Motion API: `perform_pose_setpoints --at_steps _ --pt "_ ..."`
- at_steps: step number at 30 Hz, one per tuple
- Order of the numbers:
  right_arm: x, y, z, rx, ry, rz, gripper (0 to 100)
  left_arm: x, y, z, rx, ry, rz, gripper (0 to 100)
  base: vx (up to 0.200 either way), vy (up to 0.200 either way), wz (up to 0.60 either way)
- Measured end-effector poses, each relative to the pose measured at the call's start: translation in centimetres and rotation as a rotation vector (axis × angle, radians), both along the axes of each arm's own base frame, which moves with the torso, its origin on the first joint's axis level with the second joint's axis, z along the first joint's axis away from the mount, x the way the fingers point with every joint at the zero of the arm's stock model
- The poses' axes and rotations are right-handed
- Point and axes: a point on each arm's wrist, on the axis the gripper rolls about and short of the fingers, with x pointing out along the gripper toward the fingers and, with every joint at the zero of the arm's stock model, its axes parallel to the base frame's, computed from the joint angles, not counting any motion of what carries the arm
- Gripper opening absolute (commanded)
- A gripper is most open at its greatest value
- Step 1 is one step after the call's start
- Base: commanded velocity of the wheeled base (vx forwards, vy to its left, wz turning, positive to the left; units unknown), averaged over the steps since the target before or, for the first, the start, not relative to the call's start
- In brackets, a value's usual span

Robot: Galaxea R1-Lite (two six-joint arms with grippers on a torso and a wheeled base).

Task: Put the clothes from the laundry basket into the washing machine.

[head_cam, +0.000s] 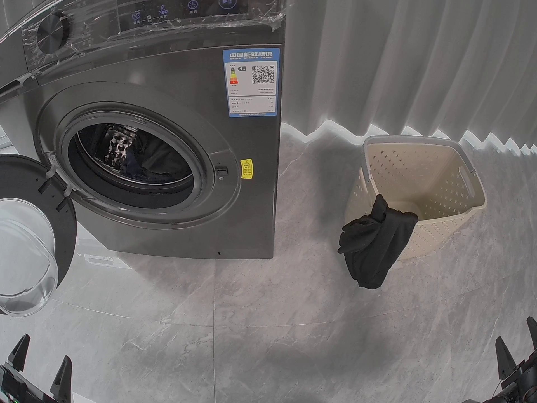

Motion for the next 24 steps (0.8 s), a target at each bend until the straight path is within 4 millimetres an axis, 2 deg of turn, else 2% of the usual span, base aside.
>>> perform_pose_setpoints --at_steps 14,24 --pt "0.0 0.0 0.0 0.001 0.0 0.0 100 0.0 0.0 0.0 0.006 0.0 -0.001 100 0.0 0.0 0.0" --pt "0.0 0.0 0.0 0.0 0.0 0.0 100 0.0 0.0 -0.05 0.009 0.004 -0.003 100 0.2 0.0 0.0"
